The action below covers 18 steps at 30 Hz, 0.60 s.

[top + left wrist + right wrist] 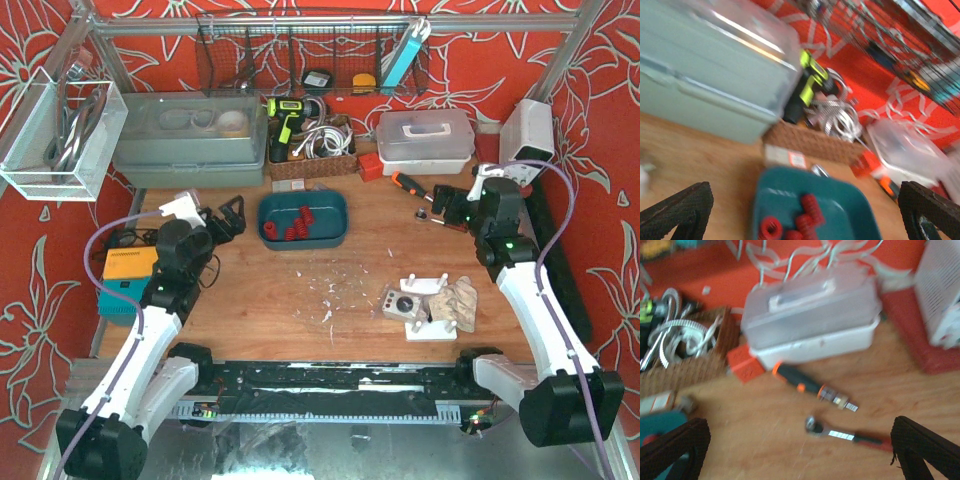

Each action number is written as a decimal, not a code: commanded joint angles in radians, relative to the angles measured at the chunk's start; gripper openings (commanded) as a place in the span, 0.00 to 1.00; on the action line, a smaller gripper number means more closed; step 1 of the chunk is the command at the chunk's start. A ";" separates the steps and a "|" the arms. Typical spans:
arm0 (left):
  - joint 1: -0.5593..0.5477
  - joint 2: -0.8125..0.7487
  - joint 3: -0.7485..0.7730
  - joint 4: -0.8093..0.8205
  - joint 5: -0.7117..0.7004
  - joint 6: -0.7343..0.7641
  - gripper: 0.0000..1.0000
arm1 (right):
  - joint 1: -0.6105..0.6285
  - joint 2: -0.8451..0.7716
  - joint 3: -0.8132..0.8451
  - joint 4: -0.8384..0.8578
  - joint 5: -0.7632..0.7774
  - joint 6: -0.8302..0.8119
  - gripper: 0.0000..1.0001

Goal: Install the large spring

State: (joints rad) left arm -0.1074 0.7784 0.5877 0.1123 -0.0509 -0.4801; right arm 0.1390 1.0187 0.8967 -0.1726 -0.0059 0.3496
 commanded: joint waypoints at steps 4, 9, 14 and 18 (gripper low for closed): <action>0.001 -0.015 -0.087 0.030 0.451 -0.070 1.00 | 0.008 0.066 -0.002 -0.132 -0.267 0.025 0.98; -0.103 0.016 -0.142 0.048 0.422 -0.042 1.00 | 0.086 0.114 0.032 -0.196 -0.230 -0.047 0.95; -0.291 0.027 -0.172 0.103 0.289 -0.005 1.00 | 0.237 0.173 0.091 -0.314 -0.119 -0.240 0.90; -0.381 0.096 -0.156 0.118 0.297 0.037 1.00 | 0.340 0.244 0.156 -0.425 -0.049 -0.391 0.90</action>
State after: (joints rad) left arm -0.4290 0.8288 0.4145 0.1730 0.2722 -0.4965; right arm 0.4091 1.2186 0.9863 -0.4541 -0.1379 0.1452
